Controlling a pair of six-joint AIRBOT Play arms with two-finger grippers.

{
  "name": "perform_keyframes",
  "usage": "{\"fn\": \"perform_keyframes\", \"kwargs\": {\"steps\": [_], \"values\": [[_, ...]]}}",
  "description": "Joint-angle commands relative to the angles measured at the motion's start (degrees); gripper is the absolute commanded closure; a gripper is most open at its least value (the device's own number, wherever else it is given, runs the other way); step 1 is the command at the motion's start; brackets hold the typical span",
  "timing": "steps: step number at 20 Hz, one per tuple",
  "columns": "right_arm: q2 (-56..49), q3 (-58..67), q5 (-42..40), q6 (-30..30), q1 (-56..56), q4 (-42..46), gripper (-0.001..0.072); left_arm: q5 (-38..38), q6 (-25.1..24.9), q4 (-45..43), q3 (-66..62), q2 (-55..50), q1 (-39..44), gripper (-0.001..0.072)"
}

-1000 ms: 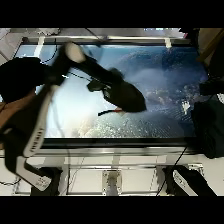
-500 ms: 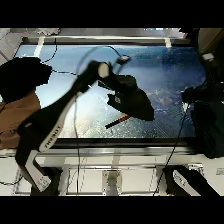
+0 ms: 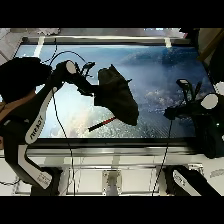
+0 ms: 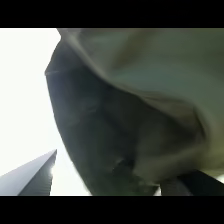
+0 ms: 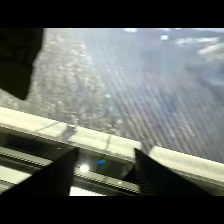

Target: Fold the clothes and pants, and hang the long-sleeved shirts on hangers.

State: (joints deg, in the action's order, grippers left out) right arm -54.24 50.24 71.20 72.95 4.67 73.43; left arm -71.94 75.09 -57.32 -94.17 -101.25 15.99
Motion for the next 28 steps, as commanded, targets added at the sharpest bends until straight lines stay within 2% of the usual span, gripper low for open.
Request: {"fn": "perform_keyframes", "kwargs": {"steps": [1,2,5,11,13,15,17,19,22,26,27,28], "values": [[-0.83,-1.81,-1.31,-0.22,-0.07,-9.09,0.0157,3.82,-10.8,19.76,2.47,1.38,-1.6,0.0002],[-1.14,-1.81,-1.29,-0.22,-0.07,-9.79,0.0157,3.82,-12.15,21.84,2.43,2.29,-2.19,0.0002],[-1.64,-1.84,-1.38,-0.22,-0.04,-9.75,0.0156,2.23,-12.11,21.94,2.4,5.86,-5.77,0.0003],[-3.04,-4.07,-2.97,-0.2,-0.07,-10.78,0.0156,-5.57,-12.13,21.79,2.43,10.01,-13.66,0.0003],[-4.52,-7.04,-7.19,-0.2,-0.07,-14.16,0.0157,-2.99,-12.11,21.9,2.43,9.35,-14.32,0.0003],[-7.04,-10.4,-13.18,-0.66,-0.26,-20.46,0.0157,2.91,-12.11,21.86,2.43,8.61,-14.32,0.0003],[-10.88,-12.04,-17.66,-0.7,-2.16,-21.62,0.0157,5.7,-12.11,21.84,2.43,7.58,-14.29,0.0003],[-15.65,-12.11,-20.22,-0.74,-5.4,-23.12,0.0156,5.64,-12.11,21.77,2.43,6.64,-14.34,0.0003],[-21.79,-11.89,-25.4,-5.07,-11.15,-28.41,0.016,5.38,-12.11,20.7,2.43,6.38,-15.02,0.0004],[-23.98,-11.34,-29.4,-6.64,-15.13,-30.69,0.0163,4.61,-12.11,18.8,2.43,6.38,-16.17,0.0004],[-23.98,-10.84,-29.22,-6.67,-15.39,-31.36,0.017,4.59,-12.11,18.8,2.43,6.38,-16.44,0.0004],[-23.98,-10.23,-29.22,-6.67,-15.41,-31.39,0.029,4.42,-12.11,18.78,2.43,6.38,-16.63,0.0004]]}}
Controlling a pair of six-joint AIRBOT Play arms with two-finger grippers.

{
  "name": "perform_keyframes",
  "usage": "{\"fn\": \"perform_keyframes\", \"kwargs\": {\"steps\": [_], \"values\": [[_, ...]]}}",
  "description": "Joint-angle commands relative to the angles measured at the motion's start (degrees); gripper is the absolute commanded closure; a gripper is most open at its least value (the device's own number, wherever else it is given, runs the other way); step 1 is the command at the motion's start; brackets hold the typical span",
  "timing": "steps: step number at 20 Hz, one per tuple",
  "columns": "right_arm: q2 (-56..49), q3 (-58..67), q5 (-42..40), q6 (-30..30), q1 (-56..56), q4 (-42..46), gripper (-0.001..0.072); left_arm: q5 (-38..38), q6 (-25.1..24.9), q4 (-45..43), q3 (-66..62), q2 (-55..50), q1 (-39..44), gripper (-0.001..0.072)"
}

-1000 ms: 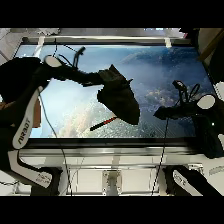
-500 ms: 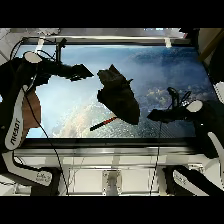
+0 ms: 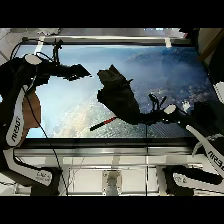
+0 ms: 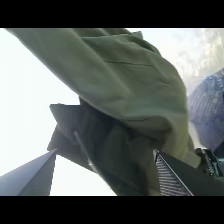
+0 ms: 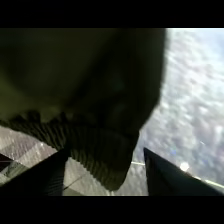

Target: Fold the clothes and pants, and hang the long-sleeved shirts on hangers.

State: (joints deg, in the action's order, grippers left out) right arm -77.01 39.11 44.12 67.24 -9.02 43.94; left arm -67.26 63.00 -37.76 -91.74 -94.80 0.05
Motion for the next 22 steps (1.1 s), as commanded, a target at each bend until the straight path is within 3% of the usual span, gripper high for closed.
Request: {"fn": "perform_keyframes", "kwargs": {"steps": [1,2,3,4,5,6,9,11,13,15,18,20,21,22], "values": [[-1.2,1.7,-2.23,-0.96,-1.73,-1.92,0.044,-0.52,-0.02,-0.76,0.0,-0.07,-0.81,0.0004],[-1.2,2.62,-2.12,-0.96,-1.73,-1.88,0.0591,-1.03,-0.02,-0.79,0.0,-0.07,-0.94,0.0004],[-1.18,3.98,-1.22,-0.94,-1.62,-1.66,0.0689,-1.6,0.04,-0.79,0.0,-0.04,-1.25,0.0026],[-0.92,5.64,1.05,-0.94,-1.2,-0.81,0.0692,-3.13,0.42,-0.79,0.0,0.13,-1.81,0.0198],[-0.2,7.93,4.96,-0.94,-0.5,1.29,0.0692,-5.2,1.38,-0.76,0.0,0.35,-2.73,0.0461],[0.83,10.51,9.77,-0.92,0.52,4.07,0.0692,-8.33,1.46,-0.74,0.0,0.59,-3.98,0.0674],[6.6,19.91,25.42,-0.63,5.16,15.76,0.0692,-19.02,3.67,-0.76,0.0,0.98,-7.48,0.0698],[11.04,25.73,30.27,0.2,9.27,23.23,0.0692,-21.97,5.38,-0.85,0.02,1.31,-8.0,0.07],[13.92,30.56,29.94,0.63,13.66,26.29,0.0692,-21.92,5.38,-1.92,0.15,2.29,-5.62,0.0701],[13.49,35.06,30.95,1.16,17.05,27.61,0.0692,-21.4,5.4,-8.55,1.22,4.2,-0.55,0.0701],[9.55,40.04,33.73,1.2,19.58,35.34,0.0692,-14.95,10.34,-26.27,6.75,8.63,10.1,0.07],[5.16,42.69,32.87,1.55,19.74,37.73,0.0691,-9.35,11.63,-29.14,10.71,9.88,16.59,0.0698],[2.86,43.82,31.61,4.11,19.71,37.13,0.0583,-6.45,11.63,-28.48,11.91,9.53,19.34,0.0698],[0.31,45.09,30.21,7.65,19.69,36.15,0.025,-2.69,11.65,-27.78,12.87,8.76,22.29,0.0679]]}}
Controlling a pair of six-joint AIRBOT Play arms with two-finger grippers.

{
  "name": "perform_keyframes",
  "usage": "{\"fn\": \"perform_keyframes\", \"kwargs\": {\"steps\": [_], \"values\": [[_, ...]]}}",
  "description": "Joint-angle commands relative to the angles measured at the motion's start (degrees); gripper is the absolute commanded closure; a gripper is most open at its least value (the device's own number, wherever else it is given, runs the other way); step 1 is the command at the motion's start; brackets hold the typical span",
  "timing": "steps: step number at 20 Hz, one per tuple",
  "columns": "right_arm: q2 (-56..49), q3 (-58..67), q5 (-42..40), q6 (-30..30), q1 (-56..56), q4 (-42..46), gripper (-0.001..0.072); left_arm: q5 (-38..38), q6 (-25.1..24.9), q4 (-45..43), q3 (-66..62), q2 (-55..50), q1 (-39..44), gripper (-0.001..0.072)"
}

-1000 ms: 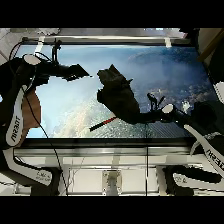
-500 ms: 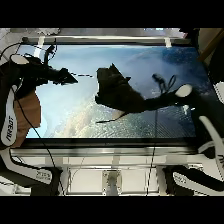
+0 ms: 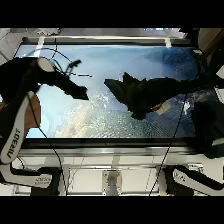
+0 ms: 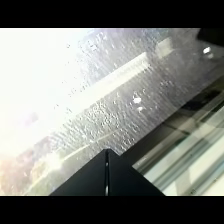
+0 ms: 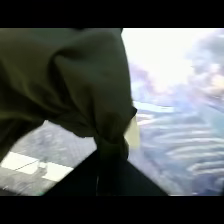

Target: Fold the clothes and pants, and hang the long-sleeved shirts on hangers.

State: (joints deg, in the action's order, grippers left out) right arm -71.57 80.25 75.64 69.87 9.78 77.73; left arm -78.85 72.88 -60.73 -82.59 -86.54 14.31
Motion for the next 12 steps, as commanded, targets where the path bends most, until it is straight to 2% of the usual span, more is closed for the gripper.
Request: {"fn": "perform_keyframes", "kwargs": {"steps": [1,2,3,5,7,8,12], "values": [[-7.23,5.07,-2.1,7.21,0.9,1.73,0.0083,12.15,1.73,-4.7,3.87,-0.55,10.58,0.0472],[-8.94,6.27,-1.99,8.26,0.9,1.79,0.0087,16.52,1.73,-4.72,3.87,-1.81,13.05,0.0112],[-9.73,7.13,-1.73,8.28,0.9,2.12,0.0088,22.05,1.77,-4.61,3.85,-2.82,15.1,-0.0009],[-9.11,8.35,-0.96,8.09,0.96,3.69,0.0091,36.94,4.63,-3.72,3.82,-3.69,17.4,-0.0008],[-7.19,9.14,0.52,6.45,0.96,4.02,0.0091,52.15,12.81,1.09,3.58,-4.68,17.79,0.0012],[-5.84,9.14,1.49,5.42,0.96,3.93,0.0091,55.28,15.47,2.99,2.82,-5.75,17.53,0.0015],[-2.4,9.03,4.83,5.44,0.94,1.95,0.0091,54.77,18.43,5.18,-2.12,-11.67,15.52,0.0015]]}}
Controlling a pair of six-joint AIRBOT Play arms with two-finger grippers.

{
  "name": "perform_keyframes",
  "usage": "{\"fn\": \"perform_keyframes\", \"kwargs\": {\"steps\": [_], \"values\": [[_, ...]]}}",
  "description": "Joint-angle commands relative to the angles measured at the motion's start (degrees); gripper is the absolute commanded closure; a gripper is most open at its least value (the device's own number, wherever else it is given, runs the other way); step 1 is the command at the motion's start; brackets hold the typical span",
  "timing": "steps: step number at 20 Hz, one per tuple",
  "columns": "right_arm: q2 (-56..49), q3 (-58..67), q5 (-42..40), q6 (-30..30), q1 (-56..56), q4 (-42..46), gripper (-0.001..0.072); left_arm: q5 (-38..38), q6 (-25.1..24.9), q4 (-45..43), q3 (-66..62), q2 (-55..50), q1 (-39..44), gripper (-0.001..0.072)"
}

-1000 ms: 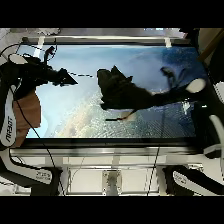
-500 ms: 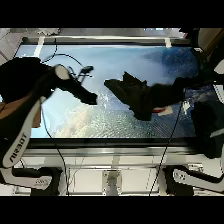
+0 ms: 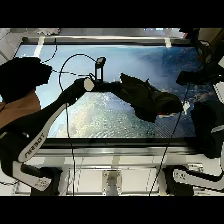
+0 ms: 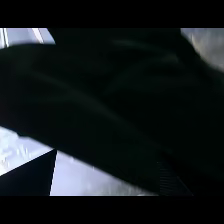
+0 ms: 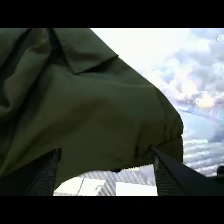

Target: Fold the clothes and pants, and hang the long-sleeved shirts on hangers.

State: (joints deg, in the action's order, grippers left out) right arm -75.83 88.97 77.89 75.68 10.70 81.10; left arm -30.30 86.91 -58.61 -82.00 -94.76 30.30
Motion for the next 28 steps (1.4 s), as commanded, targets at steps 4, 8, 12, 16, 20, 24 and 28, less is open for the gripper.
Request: {"fn": "perform_keyframes", "kwargs": {"steps": [4,8,12,16,20,24,28], "values": [[1.95,-2.73,0.85,-1.81,-0.07,-9.14,0.0091,-4.59,-0.44,4.87,-16.02,-11.96,1.18,0.0015],[1.75,-5.16,0.7,-1.79,-0.13,-8.68,0.0091,-15.04,1.22,4.13,-33.83,-22.29,3.34,0.0016],[1.44,-6.12,0.26,-1.81,-0.13,-8.72,0.0091,-19.52,3.13,2.49,-37.97,-27.15,4.26,0.0023],[1.14,-6.69,-0.74,-1.81,-0.13,-8.74,0.0092,-17.75,3.13,3.17,-37.99,-28.68,6.25,0.0027],[1.14,-7.45,-1.36,-1.81,-0.13,-8.85,0.0092,-12.81,-0.74,3.89,-37.99,-29.14,8.85,0.0703],[1.14,-7.45,-0.52,-1.84,-0.13,-8.04,0.0093,-9.84,-2.1,6.62,-37.99,-28.15,8.02,0.0697],[1.14,-7.45,-1.62,-1.84,-0.13,-6.75,0.0093,-11.26,-2.1,11.82,-37.99,-26.49,4.9,0.0587]]}}
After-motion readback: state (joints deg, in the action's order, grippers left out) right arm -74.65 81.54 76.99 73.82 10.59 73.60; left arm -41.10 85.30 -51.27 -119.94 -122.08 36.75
